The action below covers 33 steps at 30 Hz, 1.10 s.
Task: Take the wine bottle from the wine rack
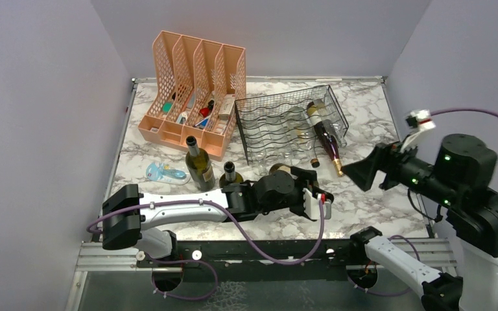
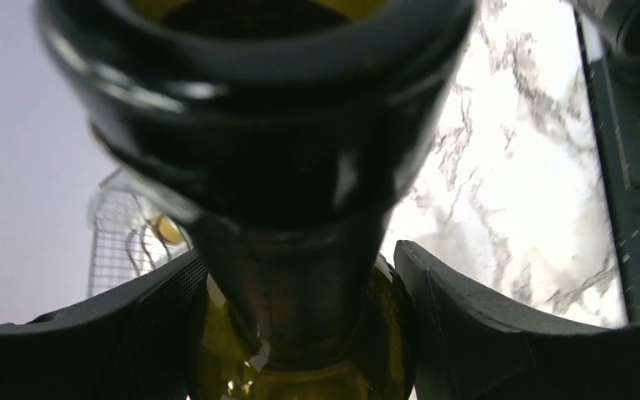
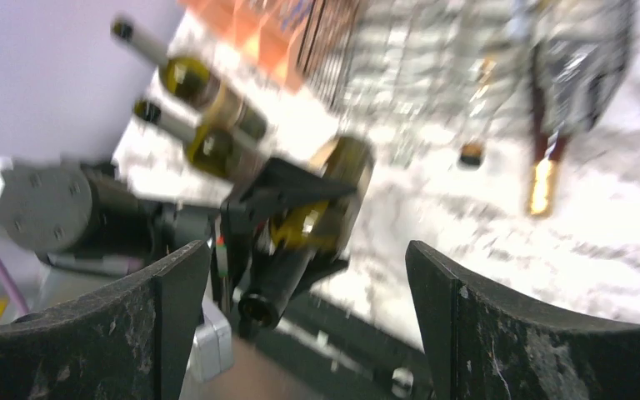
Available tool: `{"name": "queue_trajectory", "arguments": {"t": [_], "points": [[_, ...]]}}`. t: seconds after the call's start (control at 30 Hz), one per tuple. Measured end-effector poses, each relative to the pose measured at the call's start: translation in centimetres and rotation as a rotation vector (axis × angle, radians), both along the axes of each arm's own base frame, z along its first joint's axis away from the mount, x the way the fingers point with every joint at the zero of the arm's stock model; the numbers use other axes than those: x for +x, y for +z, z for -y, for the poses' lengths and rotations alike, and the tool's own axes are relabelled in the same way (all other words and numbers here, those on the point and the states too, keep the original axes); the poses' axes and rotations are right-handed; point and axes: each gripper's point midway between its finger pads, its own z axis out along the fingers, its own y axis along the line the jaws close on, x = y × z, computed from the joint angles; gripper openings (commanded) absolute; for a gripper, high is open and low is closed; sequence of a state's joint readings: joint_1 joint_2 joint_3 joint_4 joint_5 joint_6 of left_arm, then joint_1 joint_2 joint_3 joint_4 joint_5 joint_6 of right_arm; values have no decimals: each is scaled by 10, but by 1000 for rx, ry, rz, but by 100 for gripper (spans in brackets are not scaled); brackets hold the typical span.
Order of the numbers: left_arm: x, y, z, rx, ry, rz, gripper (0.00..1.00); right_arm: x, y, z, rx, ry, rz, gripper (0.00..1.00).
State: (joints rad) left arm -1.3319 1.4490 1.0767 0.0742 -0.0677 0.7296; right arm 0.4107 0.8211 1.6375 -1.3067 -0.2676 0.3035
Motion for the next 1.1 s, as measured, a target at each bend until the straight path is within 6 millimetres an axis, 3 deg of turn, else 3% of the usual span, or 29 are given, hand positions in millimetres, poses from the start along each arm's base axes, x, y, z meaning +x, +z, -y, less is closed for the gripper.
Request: {"name": "queue_trajectory", "arguments": {"t": [0.1,0.17,0.23,0.33,0.53,0.63,0.77,0.93,1.1], "points": [[-2,-4,-3,-74,54,-103,20,17,38,18,18,-133,160,89],[-1,-2,-2,-139,97,-172,19,30,48,27,16,-207,219,89],[2,2,-2,-216,151,-246,19,45,45,31,2,-260,239,89],[7,6,-4,-300,221,-328,20,71,22,30,-39,-304,207,90],[12,4,-18,-423,326,-450,20,127,-65,12,-168,-321,32,91],[14,-2,-25,-459,367,-503,20,143,-103,6,-220,-314,-47,91],[13,-6,-39,-480,404,-563,21,153,-110,0,-220,-303,-52,91],[13,19,-52,-491,431,-617,22,156,-100,-3,-206,-290,-12,91],[38,89,-61,-547,441,-619,24,152,-83,-3,-178,-279,33,91]]}}
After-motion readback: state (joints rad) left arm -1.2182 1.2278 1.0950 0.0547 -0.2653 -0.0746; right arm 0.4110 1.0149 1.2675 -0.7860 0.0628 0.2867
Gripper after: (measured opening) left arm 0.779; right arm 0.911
